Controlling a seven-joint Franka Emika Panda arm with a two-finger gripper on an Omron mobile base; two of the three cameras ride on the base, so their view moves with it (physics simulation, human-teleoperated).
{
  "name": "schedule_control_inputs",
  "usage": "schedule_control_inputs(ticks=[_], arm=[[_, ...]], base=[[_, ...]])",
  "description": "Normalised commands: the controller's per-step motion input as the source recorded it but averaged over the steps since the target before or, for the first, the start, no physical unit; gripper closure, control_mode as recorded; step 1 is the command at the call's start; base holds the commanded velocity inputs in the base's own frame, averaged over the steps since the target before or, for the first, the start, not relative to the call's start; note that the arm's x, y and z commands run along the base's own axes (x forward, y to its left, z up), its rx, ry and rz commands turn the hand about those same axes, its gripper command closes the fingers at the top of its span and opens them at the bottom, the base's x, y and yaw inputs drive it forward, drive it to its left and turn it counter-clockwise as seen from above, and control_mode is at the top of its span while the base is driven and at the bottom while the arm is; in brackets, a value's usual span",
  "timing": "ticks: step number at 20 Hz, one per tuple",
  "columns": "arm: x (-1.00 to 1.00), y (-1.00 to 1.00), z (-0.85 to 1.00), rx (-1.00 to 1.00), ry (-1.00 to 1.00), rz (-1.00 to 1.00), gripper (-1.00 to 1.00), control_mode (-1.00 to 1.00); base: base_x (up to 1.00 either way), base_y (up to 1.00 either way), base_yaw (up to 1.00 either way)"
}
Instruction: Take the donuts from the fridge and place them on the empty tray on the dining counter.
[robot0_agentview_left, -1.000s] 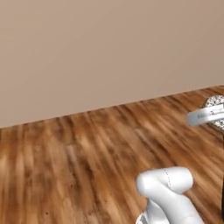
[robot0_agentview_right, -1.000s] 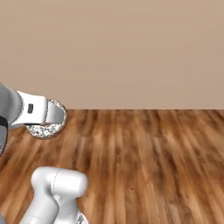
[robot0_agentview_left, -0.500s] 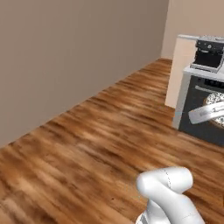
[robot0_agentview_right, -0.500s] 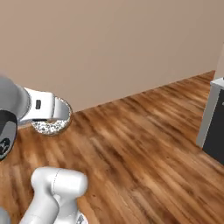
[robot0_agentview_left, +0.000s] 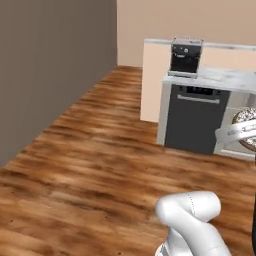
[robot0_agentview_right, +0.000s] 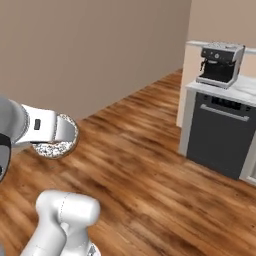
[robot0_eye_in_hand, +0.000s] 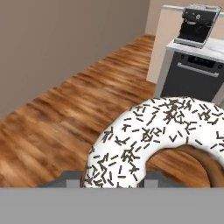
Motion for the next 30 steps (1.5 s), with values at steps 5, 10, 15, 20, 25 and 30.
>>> schedule_control_inputs(ticks=[5,10,15,20,25,30], arm=[[0.0,0.0,0.0,0.0,0.0,0.0,1.0,1.0],[0.0,0.0,0.0,0.0,0.0,0.0,1.0,1.0],[0.0,0.0,0.0,0.0,0.0,0.0,1.0,1.0],[0.0,0.0,0.0,0.0,0.0,0.0,1.0,1.0],[0.0,0.0,0.0,0.0,0.0,0.0,1.0,1.0],[0.0,0.0,0.0,0.0,0.0,0.0,1.0,1.0]], base=[[1.0,1.0,-0.27],[1.0,0.96,-0.23],[1.0,0.71,-0.11],[1.0,0.57,-0.08],[1.0,0.49,-0.06],[1.0,0.59,-0.32]])
